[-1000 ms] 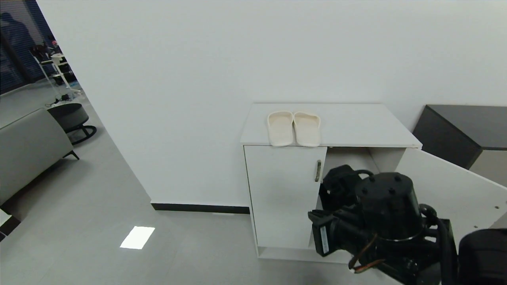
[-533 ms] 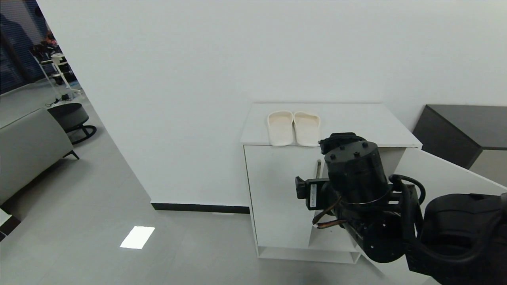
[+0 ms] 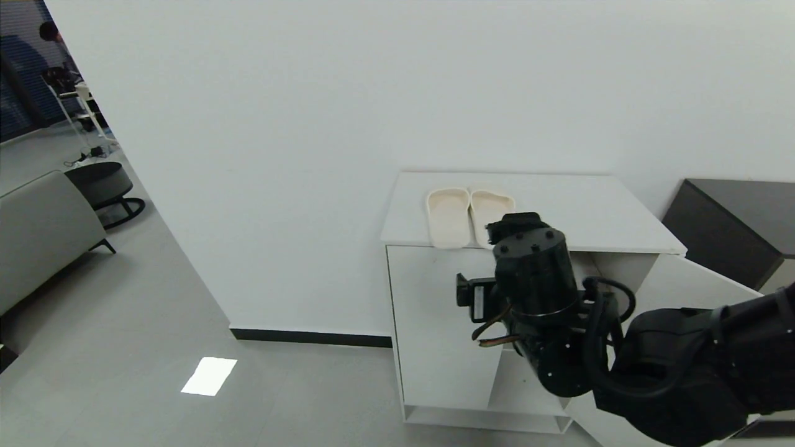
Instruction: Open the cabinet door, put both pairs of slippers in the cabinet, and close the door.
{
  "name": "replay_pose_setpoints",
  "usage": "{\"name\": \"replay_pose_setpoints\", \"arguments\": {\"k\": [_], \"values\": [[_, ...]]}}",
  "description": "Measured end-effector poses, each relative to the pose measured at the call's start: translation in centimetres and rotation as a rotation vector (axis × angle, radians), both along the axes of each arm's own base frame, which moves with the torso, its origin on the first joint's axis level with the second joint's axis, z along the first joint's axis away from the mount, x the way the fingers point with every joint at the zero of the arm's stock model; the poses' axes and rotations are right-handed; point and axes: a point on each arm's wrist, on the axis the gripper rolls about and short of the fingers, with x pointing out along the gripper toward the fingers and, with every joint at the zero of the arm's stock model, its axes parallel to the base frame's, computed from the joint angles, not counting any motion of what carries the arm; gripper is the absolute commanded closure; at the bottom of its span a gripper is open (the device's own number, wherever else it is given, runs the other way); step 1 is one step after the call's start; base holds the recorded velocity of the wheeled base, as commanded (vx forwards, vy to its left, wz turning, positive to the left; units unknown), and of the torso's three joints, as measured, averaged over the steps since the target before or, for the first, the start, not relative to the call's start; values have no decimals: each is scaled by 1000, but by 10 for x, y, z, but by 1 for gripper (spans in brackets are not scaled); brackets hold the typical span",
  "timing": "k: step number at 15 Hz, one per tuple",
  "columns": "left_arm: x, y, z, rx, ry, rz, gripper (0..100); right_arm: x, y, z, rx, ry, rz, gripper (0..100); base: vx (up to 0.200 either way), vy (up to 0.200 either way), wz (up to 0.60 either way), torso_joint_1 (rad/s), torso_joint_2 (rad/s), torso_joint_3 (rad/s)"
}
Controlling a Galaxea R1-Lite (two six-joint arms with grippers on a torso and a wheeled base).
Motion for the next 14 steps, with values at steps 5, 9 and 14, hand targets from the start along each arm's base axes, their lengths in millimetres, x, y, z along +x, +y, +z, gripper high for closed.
{"name": "replay_pose_setpoints", "arguments": {"k": [5, 9, 14], "values": [[0, 0, 0, 0, 1, 0, 100, 23, 13, 2, -15, -37, -12, 0, 160, 0, 0, 3, 3, 0], [0, 0, 0, -2, 0, 1, 100, 55, 25, -5, -18, -53, -47, 0, 0, 0, 0, 0, 0, 0], [0, 0, 0, -4, 1, 2, 100, 98, 27, -15, -16, -67, -65, 0, 0, 0, 0, 0, 0, 0]]}}
